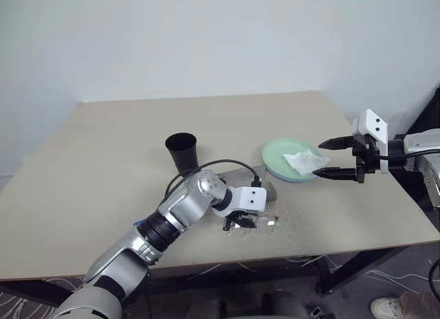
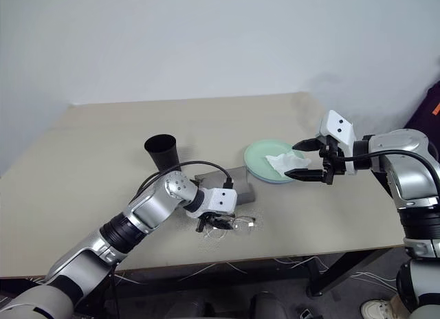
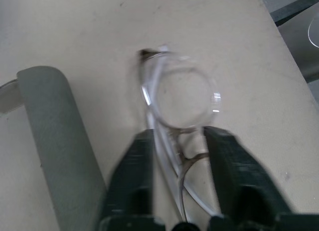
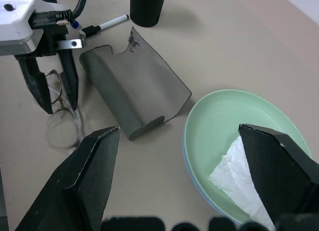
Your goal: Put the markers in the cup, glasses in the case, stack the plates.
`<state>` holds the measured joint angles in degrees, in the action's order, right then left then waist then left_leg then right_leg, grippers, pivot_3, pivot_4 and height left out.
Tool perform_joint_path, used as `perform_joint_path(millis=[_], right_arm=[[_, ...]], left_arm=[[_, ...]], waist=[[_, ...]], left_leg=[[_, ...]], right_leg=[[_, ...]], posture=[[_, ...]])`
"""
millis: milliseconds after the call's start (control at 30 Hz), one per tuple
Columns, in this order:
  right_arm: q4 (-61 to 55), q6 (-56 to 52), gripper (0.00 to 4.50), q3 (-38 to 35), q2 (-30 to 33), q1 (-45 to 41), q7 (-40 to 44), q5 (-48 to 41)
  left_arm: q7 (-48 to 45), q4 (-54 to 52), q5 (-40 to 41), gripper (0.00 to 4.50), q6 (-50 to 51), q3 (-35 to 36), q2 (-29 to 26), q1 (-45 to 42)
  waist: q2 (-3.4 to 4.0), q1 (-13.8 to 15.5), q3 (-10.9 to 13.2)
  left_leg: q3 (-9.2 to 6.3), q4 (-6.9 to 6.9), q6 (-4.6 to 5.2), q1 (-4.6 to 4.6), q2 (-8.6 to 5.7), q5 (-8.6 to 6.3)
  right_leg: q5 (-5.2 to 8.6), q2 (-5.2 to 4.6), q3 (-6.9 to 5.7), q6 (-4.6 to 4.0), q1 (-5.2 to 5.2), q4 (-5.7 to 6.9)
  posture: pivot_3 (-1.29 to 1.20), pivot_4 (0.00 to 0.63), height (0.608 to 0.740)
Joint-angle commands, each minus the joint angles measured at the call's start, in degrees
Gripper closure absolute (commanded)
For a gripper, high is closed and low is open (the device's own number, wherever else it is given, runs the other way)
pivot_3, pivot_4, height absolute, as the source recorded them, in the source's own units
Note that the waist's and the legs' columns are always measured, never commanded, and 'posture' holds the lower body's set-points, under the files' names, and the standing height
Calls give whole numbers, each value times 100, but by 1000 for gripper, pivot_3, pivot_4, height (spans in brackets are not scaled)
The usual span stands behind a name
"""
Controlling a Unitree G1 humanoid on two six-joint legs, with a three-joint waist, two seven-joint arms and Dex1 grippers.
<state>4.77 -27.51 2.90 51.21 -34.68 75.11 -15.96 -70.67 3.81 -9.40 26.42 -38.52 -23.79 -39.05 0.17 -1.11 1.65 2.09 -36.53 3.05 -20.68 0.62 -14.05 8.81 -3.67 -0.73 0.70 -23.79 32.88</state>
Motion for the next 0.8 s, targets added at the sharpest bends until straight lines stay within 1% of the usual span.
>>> perform_joint_path(millis=[33, 500, 600, 633, 800], right_arm=[[-203, -15, 353, -117, 27, -34, -38, -116], [-192, -12, 353, -72, -1, -89, -69, -111], [-168, 3, 353, -66, 4, -101, -52, -107], [-164, 4, 353, -63, 5, -103, -49, -106], [-140, 19, 353, -41, 11, -116, -28, -93]], left_arm=[[23, -16, -142, 3864, 18, -41, 43, -244], [-123, -9, -224, 3864, 39, -135, 51, -320], [-135, 1, -232, 4383, 62, -142, 67, -331], [-137, 3, -236, 4447, 67, -142, 69, -333], [-63, -100, -200, 4447, 27, -62, 100, -318]], waist=[[1, 2, 0], [1, 1, 0], [1, 1, 0], [1, 1, -1], [1, 1, 0]], left_leg=[[0, 0, 0, 1, 0, 0], [-3, -3, 0, 2, 0, 0], [-3, -3, 0, 1, 0, 0], [-3, -3, 0, 2, -1, 0], [-3, -3, 0, 2, 0, 0]], right_leg=[[0, 0, 0, 0, 1, 0], [1, 0, -1, 1, 5, 0], [1, 0, 0, 1, 5, 0], [1, 0, 0, 1, 6, -1], [1, 0, 0, 1, 6, 0]], posture=[[0, 0, 731], [0, 0, 731], [0, 0, 731], [0, 0, 731], [0, 0, 731]])
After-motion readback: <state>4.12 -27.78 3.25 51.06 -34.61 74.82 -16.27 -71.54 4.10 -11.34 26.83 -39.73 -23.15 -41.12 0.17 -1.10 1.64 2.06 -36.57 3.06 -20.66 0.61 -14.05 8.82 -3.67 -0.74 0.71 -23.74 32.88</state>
